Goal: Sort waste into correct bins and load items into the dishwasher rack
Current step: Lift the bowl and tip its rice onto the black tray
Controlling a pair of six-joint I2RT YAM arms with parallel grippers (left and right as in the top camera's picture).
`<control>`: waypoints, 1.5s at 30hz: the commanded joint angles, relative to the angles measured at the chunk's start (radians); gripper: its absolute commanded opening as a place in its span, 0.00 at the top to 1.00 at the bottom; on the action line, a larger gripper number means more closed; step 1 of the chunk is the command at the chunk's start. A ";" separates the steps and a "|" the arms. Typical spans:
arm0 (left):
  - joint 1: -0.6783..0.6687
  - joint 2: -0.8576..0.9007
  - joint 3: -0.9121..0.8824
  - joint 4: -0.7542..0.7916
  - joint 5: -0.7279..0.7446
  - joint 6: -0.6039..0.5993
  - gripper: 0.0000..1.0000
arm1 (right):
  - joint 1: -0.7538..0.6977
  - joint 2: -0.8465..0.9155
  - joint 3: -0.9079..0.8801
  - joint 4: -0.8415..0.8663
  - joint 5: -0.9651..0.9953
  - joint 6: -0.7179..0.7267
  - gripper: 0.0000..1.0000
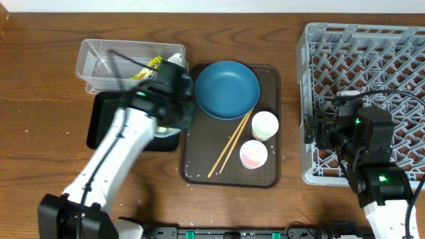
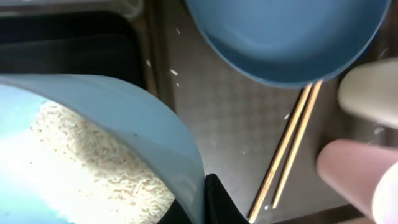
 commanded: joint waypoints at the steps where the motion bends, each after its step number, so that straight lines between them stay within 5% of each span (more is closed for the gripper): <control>1: 0.136 -0.005 -0.024 0.014 0.291 0.098 0.94 | 0.005 -0.001 0.021 0.000 -0.004 0.014 0.01; 9: 0.464 0.030 -0.123 0.022 0.878 0.320 0.94 | 0.005 -0.001 0.021 0.000 -0.004 0.014 0.01; 21: 0.723 0.243 -0.168 0.020 1.326 0.368 0.94 | 0.005 -0.001 0.021 0.000 -0.004 0.014 0.01; 35: 0.781 0.311 -0.168 0.014 1.331 0.108 0.94 | 0.005 -0.001 0.021 0.000 -0.004 0.014 0.01; 45: 0.781 0.311 -0.168 0.019 1.331 0.169 0.94 | 0.005 -0.001 0.021 0.000 -0.004 0.014 0.01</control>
